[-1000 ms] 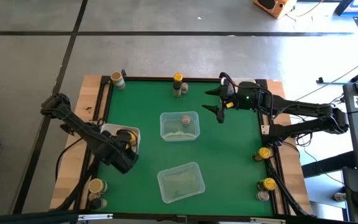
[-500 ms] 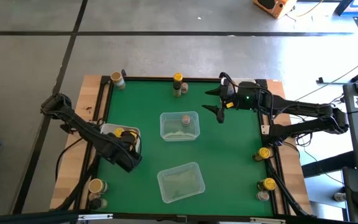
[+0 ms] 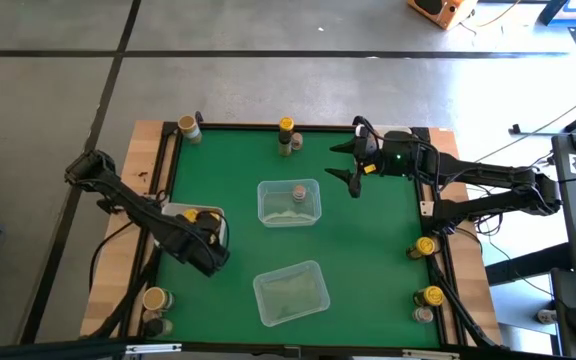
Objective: Sort spices by type
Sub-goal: Put the yellow spice can into the bottom white bin, then put the golden spice bottle into the top white bin
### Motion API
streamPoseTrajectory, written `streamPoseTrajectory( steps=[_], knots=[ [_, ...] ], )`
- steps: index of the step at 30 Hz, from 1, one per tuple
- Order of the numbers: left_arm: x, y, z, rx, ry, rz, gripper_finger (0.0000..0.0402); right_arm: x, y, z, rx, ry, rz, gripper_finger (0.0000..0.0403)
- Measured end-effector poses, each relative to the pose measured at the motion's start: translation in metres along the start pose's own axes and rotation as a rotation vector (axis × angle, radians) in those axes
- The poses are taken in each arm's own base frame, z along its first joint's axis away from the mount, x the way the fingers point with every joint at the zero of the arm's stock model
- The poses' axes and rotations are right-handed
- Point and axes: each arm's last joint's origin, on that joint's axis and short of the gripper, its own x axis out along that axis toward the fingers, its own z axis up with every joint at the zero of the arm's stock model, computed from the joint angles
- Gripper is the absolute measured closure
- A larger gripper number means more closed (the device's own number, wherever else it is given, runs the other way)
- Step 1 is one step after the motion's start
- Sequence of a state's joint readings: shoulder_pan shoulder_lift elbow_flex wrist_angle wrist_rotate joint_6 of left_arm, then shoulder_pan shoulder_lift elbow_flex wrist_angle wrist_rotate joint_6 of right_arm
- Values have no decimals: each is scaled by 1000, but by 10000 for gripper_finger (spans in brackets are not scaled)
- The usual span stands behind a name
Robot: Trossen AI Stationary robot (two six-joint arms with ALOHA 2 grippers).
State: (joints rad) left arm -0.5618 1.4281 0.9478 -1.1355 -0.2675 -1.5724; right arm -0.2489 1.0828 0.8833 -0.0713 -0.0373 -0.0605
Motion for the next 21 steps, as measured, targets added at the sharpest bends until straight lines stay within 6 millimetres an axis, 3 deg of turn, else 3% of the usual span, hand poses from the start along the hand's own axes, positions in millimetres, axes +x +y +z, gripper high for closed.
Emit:
streamPoseTrajectory(
  steps=[7,13,21],
  knots=[
    [-1,1,3,21,5,-6,78,0,0,0,0,0,0,104],
    [-23,8,8,22,1,-32,75,0,0,0,0,0,0,104],
    [-57,11,10,92,-42,-199,77,0,0,0,0,0,0,104]
  ],
)
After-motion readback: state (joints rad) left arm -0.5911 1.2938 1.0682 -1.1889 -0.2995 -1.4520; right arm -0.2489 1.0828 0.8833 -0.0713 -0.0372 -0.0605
